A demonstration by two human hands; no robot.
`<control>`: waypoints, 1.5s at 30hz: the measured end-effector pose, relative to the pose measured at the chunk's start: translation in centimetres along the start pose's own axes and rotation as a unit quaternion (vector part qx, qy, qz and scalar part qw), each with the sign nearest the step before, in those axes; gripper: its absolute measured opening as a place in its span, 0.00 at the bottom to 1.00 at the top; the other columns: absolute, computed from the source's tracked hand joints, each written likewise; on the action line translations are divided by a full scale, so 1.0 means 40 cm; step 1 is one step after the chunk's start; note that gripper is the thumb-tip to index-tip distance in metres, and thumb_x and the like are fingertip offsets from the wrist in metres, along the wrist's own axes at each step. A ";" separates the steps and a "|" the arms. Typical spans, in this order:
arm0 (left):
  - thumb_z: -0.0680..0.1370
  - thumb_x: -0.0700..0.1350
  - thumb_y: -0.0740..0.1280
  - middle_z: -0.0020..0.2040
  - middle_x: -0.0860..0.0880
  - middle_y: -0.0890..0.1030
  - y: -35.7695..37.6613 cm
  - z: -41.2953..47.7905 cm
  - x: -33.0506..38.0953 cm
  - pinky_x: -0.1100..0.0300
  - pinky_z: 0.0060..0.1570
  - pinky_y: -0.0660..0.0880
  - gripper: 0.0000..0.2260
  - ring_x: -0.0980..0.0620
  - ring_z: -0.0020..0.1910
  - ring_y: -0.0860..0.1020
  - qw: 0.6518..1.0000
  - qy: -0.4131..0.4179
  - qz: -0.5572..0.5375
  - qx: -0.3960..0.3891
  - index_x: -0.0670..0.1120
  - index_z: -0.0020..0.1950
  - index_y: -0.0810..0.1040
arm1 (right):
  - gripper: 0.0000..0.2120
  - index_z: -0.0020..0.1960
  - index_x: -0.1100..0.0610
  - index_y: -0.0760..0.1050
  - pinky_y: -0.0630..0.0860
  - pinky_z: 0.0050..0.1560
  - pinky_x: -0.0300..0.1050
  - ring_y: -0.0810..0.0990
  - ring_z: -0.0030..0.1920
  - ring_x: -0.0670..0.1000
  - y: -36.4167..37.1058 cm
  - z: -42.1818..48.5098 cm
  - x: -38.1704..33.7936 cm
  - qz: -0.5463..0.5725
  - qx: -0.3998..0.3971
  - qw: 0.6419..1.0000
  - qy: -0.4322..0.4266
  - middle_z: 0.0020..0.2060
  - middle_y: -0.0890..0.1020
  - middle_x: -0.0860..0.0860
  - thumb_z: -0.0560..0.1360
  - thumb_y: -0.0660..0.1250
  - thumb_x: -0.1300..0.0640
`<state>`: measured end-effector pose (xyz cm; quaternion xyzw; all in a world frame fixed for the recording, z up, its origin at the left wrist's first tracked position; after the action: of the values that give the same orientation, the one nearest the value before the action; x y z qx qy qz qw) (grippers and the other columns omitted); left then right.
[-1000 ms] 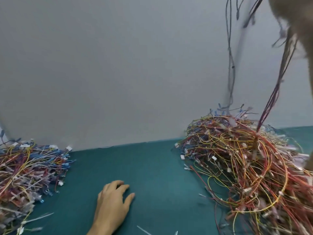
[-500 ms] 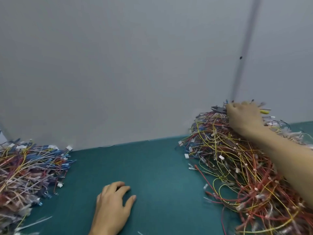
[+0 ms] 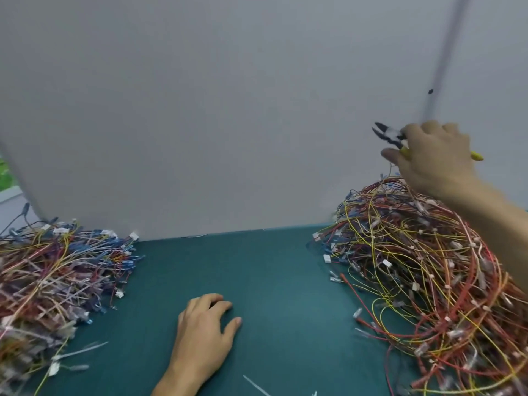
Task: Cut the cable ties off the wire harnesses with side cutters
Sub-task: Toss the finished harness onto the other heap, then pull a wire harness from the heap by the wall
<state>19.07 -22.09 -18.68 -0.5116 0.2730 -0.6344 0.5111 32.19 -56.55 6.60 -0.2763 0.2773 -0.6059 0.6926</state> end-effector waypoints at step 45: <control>0.76 0.40 0.63 0.58 0.39 0.78 -0.503 0.014 -0.192 0.46 0.54 0.70 0.14 0.39 0.57 0.73 0.905 -0.285 0.165 0.270 0.40 0.61 0.77 | 0.20 0.40 0.52 0.82 0.66 0.34 0.47 0.77 0.35 0.58 0.289 -0.574 -0.406 0.114 -0.242 0.954 -0.136 0.34 0.76 0.52 0.53 0.84 0.48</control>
<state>11.81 -8.25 -3.83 -0.4606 0.0144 -0.4173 0.7833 21.79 -40.21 -16.85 -0.4823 0.3481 -0.3943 0.7006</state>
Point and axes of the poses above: each hand's wrist, its own z-axis towards the middle knuckle, its own y-axis out of the palm, x = y × z, the point moved 6 cm from there along z, towards the middle knuckle
